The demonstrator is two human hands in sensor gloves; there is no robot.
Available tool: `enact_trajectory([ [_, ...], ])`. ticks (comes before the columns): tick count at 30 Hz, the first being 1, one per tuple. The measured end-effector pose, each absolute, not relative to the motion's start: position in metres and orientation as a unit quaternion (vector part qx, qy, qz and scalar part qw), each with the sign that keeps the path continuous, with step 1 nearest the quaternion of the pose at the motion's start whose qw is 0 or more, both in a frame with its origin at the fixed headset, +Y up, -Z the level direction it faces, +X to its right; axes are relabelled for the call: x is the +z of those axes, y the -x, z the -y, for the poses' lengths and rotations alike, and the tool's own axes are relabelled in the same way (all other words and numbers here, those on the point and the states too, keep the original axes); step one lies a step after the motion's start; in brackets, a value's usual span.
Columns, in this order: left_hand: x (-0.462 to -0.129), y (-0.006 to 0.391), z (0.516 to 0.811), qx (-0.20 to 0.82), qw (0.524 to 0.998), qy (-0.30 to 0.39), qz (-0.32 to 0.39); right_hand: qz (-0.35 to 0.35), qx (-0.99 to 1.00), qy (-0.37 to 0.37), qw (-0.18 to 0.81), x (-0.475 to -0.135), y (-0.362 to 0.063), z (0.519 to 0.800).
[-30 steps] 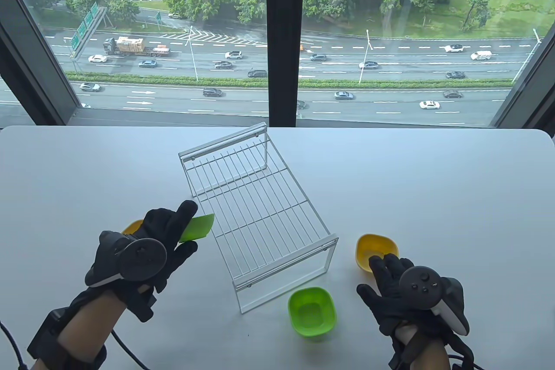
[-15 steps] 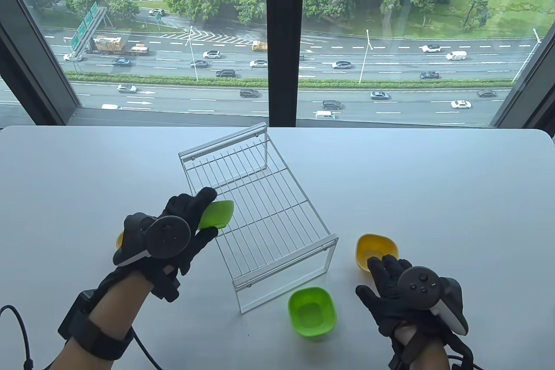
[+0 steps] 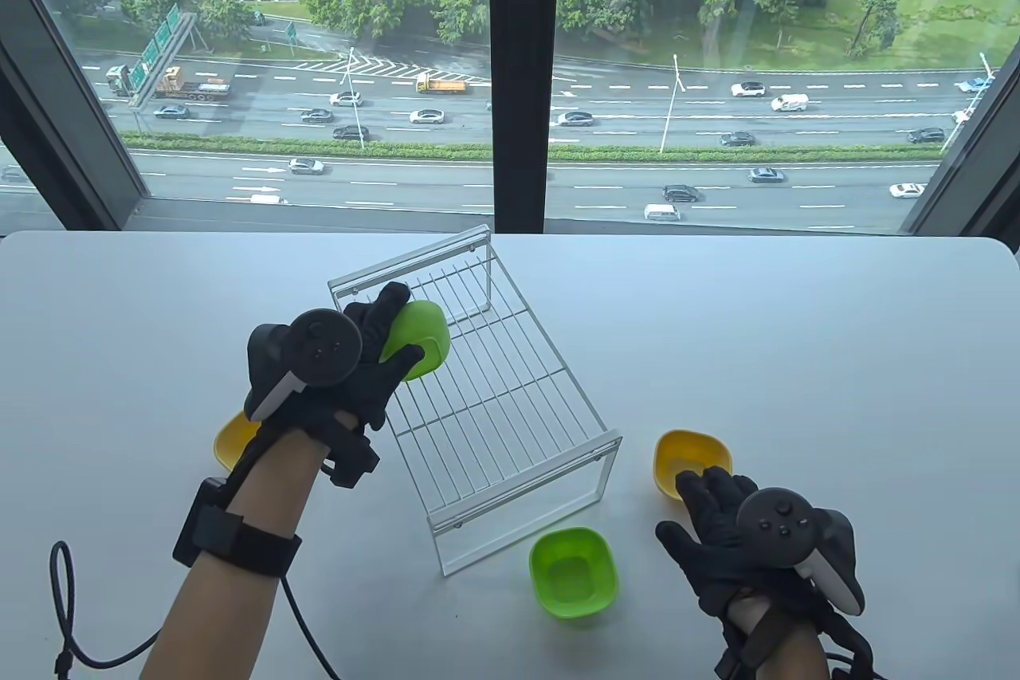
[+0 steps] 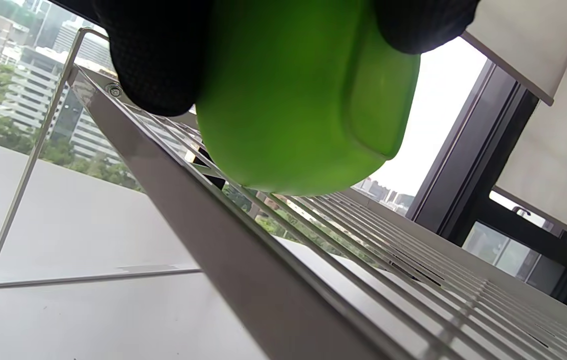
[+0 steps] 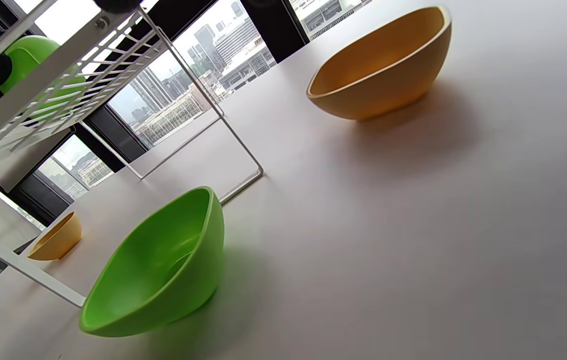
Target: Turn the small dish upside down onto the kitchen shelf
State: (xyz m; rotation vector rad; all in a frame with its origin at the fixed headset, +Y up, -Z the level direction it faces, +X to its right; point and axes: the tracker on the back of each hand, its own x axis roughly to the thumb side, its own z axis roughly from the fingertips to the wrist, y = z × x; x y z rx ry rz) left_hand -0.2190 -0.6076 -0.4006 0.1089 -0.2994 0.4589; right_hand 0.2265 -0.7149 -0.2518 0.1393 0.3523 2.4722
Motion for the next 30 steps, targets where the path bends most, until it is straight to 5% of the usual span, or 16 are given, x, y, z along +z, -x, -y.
enact_trajectory([
  [20,-0.432,0.233,0.620,0.234,0.971,-0.044,0.020,-0.155,0.914,-0.052,0.372,-0.251,-0.234,0.714],
  [30,-0.453,0.226,0.618,0.213,0.977,0.014,-0.010,-0.154,0.897,-0.053,0.410,-0.249,-0.238,0.716],
])
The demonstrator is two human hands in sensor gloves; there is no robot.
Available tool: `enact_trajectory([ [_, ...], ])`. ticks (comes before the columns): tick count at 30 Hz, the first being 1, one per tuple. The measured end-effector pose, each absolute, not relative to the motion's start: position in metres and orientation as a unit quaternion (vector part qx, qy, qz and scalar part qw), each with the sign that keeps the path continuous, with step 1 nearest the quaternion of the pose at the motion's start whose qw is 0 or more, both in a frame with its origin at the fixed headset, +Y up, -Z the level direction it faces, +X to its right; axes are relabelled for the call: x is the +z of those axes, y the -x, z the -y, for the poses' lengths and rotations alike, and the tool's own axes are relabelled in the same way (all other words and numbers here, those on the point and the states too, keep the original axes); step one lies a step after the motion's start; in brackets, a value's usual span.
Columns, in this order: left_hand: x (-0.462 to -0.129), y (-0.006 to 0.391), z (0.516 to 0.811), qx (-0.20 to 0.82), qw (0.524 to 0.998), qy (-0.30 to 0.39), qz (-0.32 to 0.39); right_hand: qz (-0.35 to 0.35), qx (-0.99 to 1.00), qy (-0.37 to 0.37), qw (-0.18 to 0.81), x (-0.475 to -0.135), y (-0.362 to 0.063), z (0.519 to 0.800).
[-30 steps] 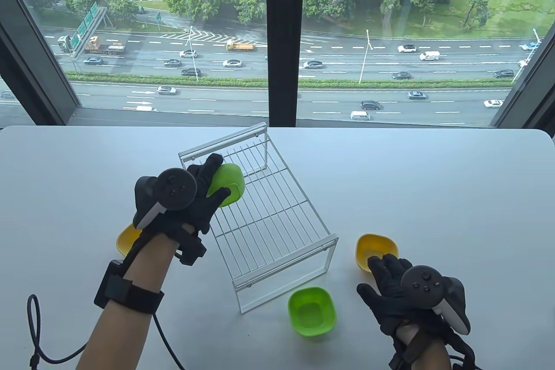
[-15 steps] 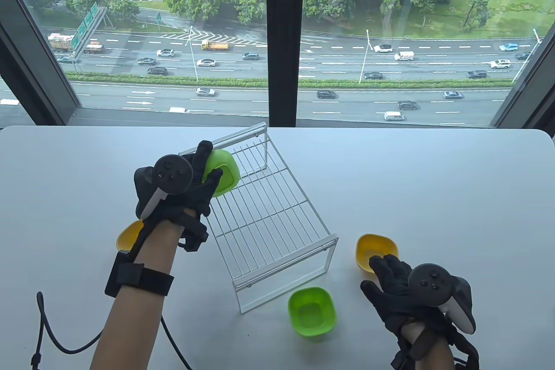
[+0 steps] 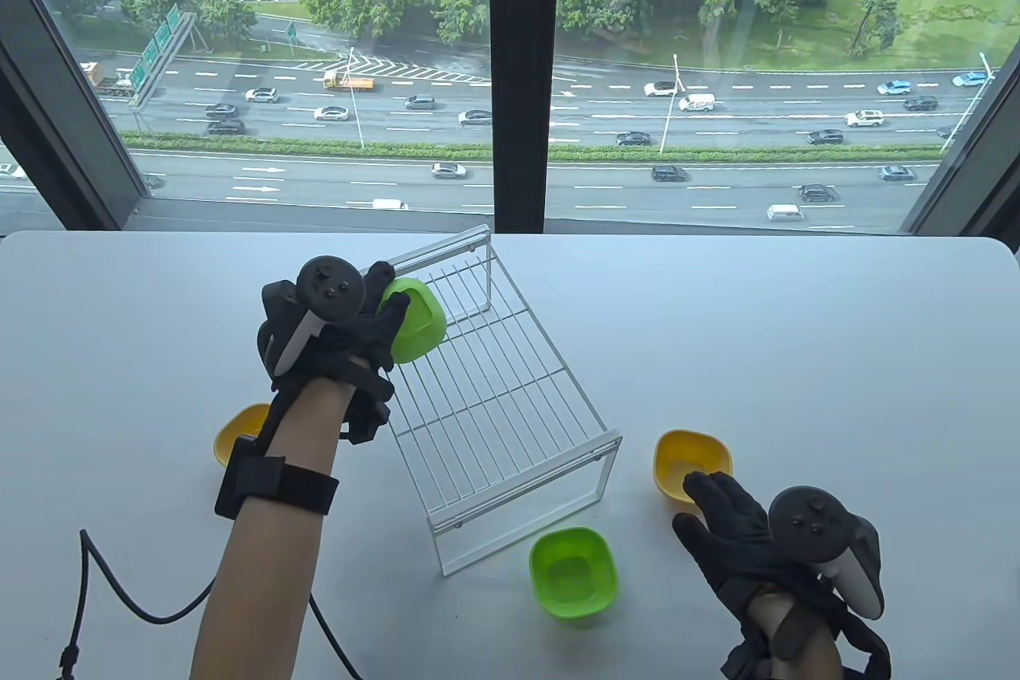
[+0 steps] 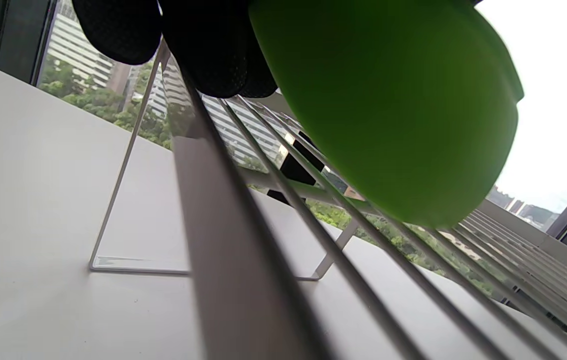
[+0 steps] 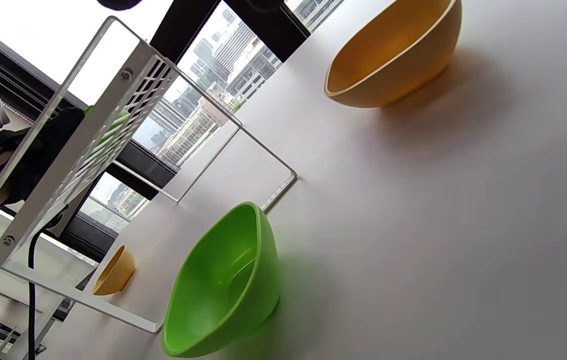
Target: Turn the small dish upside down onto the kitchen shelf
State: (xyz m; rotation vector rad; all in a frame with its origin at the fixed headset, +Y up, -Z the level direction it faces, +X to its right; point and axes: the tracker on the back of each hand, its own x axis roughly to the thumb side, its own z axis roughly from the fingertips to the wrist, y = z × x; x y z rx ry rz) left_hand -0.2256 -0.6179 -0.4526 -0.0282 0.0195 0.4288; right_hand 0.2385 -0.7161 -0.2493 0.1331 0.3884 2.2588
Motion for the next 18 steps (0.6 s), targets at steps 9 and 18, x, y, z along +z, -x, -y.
enact_trajectory([
  [9,-0.460,0.213,0.619,0.166,0.982,0.075,-0.046,-0.168,0.901,-0.069,0.395,-0.251,-0.233,0.717],
  [18,-0.437,0.215,0.598,0.181,0.978,-0.103,0.007,-0.164,0.896,-0.092,0.403,-0.249,-0.228,0.715],
])
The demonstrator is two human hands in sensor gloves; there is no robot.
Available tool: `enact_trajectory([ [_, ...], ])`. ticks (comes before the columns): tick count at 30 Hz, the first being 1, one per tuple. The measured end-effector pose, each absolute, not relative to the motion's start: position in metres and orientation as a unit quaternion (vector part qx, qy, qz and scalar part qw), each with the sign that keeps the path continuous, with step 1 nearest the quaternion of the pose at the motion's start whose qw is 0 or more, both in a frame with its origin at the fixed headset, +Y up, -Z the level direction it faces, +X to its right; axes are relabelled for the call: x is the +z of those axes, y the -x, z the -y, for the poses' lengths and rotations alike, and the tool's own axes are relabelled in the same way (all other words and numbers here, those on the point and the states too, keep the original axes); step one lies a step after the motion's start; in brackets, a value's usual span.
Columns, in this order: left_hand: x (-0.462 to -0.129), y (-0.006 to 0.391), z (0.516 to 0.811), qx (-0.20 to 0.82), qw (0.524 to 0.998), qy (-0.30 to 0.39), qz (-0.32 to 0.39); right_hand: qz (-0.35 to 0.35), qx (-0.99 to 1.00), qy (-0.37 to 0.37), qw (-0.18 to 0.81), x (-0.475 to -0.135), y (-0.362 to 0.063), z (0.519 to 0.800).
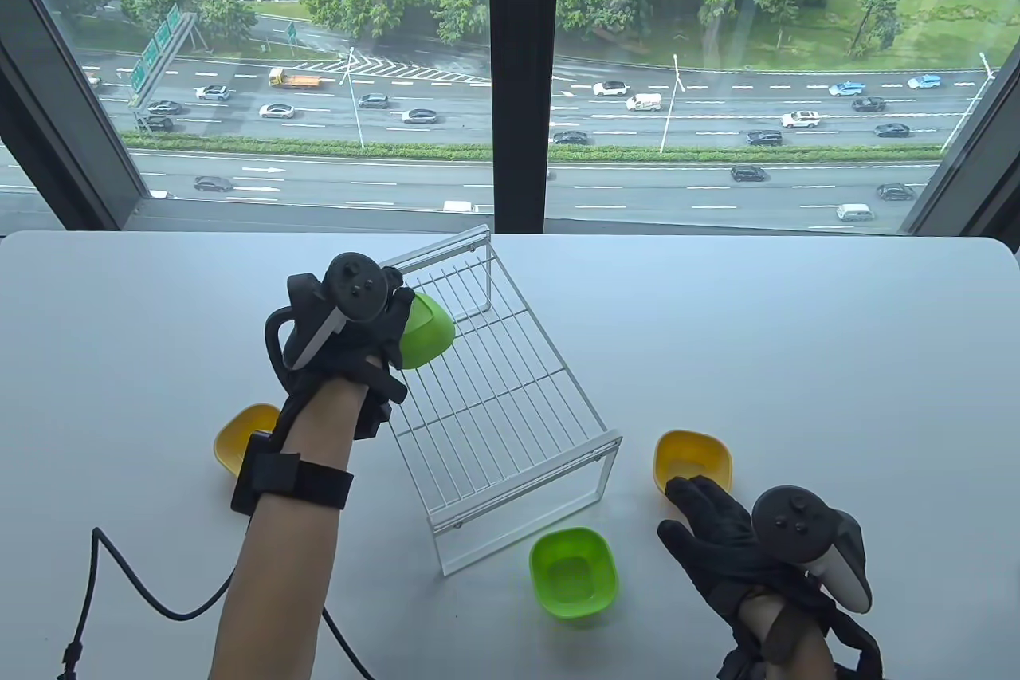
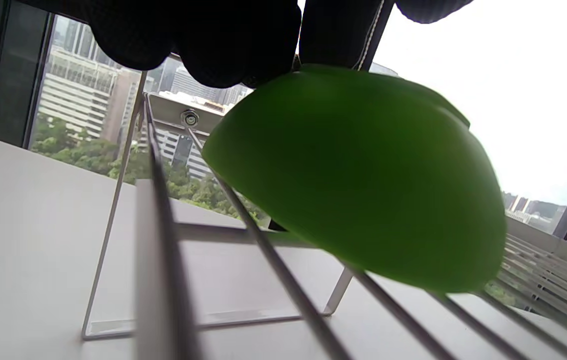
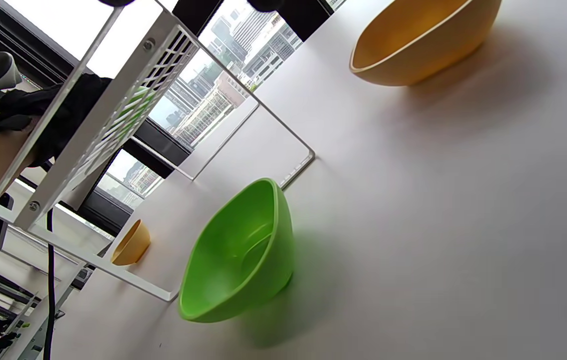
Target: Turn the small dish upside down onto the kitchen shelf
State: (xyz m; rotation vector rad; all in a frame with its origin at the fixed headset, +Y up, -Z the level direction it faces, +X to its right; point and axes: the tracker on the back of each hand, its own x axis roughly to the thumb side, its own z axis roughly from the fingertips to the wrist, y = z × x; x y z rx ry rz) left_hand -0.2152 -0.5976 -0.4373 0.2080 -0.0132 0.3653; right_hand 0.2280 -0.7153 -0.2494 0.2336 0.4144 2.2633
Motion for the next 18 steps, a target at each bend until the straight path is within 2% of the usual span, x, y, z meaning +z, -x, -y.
enact_trajectory([
  [6,-0.400,0.225,0.577,0.144,0.977,-0.132,0.087,-0.157,0.893,-0.099,0.411,-0.249,-0.227,0.715],
  [9,-0.379,0.232,0.571,0.165,0.972,-0.088,0.139,-0.160,0.889,-0.100,0.417,-0.248,-0.226,0.716],
  [10,-0.370,0.235,0.571,0.177,0.971,-0.064,0.151,-0.160,0.889,-0.100,0.417,-0.248,-0.226,0.716],
  [14,-0.338,0.249,0.573,0.172,0.966,-0.084,0.172,-0.157,0.891,-0.101,0.413,-0.248,-0.226,0.716],
  [18,-0.314,0.264,0.586,0.180,0.963,-0.060,0.189,-0.163,0.888,-0.103,0.418,-0.247,-0.224,0.718],
])
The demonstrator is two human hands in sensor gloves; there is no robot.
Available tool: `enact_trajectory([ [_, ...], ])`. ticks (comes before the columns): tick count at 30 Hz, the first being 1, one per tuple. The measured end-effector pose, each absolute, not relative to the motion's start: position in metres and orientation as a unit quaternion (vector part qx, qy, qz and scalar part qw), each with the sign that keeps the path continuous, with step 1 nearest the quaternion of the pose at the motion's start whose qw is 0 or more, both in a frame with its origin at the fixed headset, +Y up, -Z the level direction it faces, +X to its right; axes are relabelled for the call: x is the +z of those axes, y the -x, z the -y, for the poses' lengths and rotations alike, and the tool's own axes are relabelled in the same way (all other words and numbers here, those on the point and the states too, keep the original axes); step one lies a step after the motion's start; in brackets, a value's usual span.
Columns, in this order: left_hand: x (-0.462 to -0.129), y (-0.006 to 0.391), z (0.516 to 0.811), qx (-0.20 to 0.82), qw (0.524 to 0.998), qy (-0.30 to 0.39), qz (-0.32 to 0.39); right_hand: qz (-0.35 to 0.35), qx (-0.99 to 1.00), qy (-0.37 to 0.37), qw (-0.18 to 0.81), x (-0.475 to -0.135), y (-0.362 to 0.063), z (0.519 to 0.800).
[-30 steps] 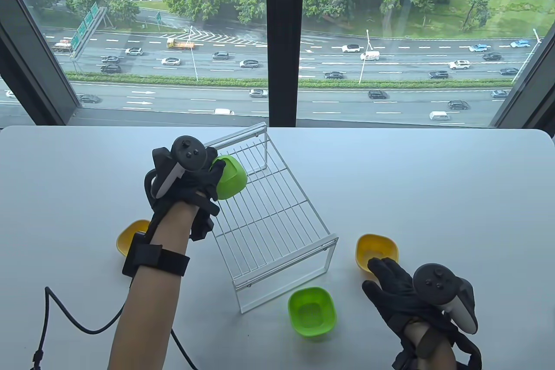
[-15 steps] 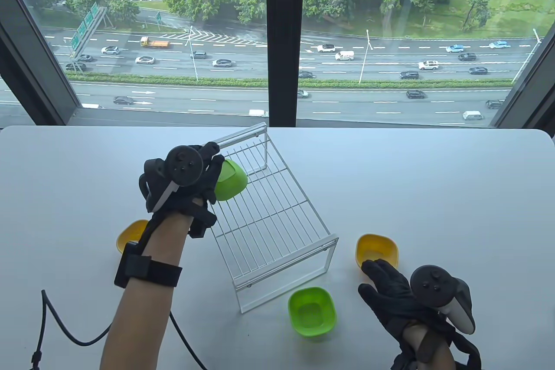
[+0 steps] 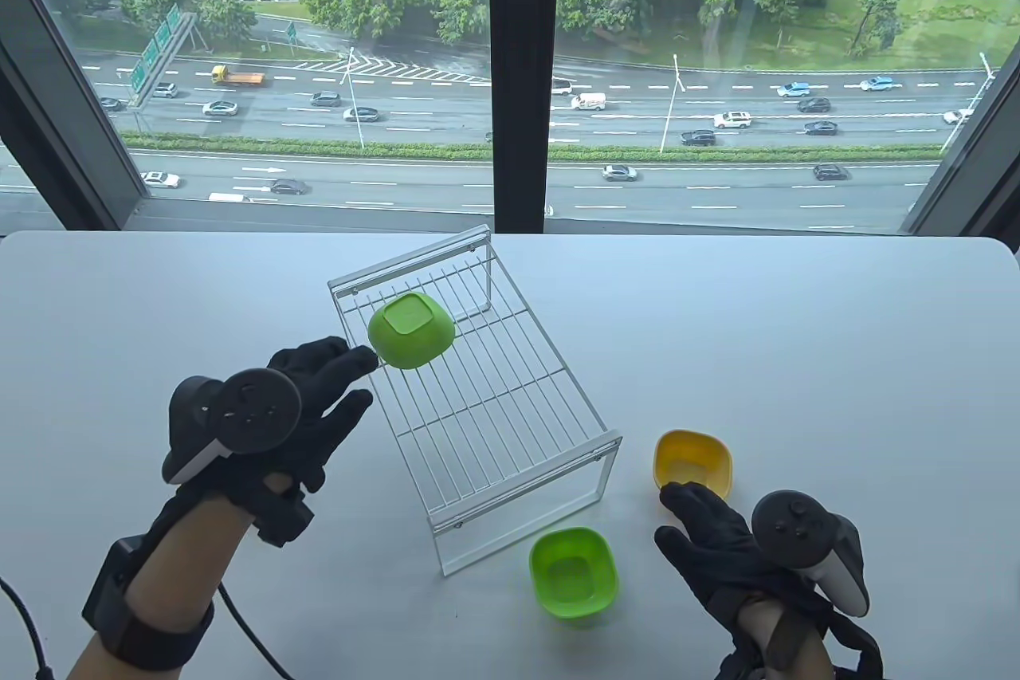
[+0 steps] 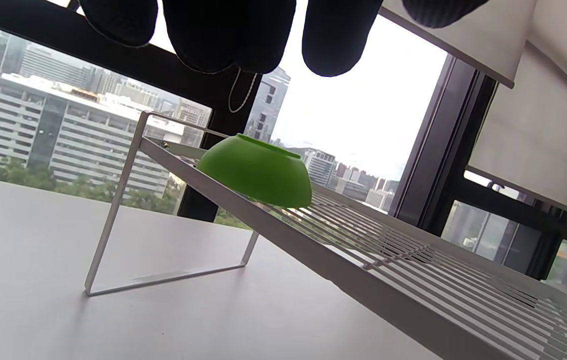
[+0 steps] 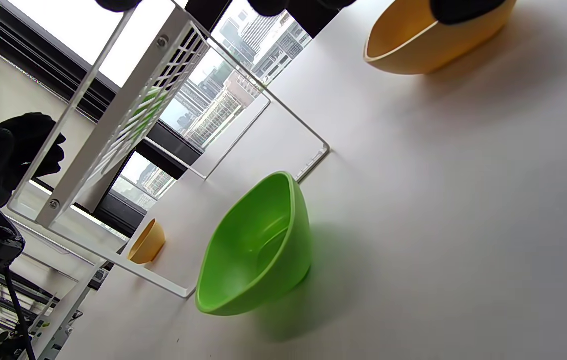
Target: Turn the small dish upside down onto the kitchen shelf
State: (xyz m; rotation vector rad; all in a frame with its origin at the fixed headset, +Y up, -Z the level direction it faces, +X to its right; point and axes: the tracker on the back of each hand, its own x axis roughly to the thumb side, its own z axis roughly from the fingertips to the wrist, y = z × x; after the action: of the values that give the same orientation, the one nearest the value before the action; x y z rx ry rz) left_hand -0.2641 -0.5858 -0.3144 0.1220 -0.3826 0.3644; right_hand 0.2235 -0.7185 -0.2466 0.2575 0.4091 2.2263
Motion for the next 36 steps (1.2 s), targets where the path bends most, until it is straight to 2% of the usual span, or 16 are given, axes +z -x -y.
enact_trajectory([
  [8,-0.283,0.301,0.615,0.172,0.965,-0.044,0.191,-0.155,0.894,-0.101,0.408,-0.247,-0.222,0.718],
  [12,-0.277,0.318,0.627,0.190,0.964,-0.011,0.186,-0.159,0.907,-0.098,0.377,-0.248,-0.216,0.720],
  [19,-0.279,0.341,0.641,0.235,0.958,-0.045,0.158,-0.167,0.924,-0.081,0.334,-0.252,-0.212,0.726],
  [26,-0.290,0.362,0.654,0.190,0.973,-0.093,0.094,-0.148,0.929,-0.073,0.331,-0.250,-0.217,0.726],
  [31,-0.300,0.381,0.675,0.182,0.981,-0.050,0.050,-0.145,0.933,-0.069,0.322,-0.250,-0.218,0.725],
  [36,-0.308,0.382,0.696,0.150,0.988,-0.001,0.033,-0.136,0.934,-0.067,0.323,-0.249,-0.221,0.724],
])
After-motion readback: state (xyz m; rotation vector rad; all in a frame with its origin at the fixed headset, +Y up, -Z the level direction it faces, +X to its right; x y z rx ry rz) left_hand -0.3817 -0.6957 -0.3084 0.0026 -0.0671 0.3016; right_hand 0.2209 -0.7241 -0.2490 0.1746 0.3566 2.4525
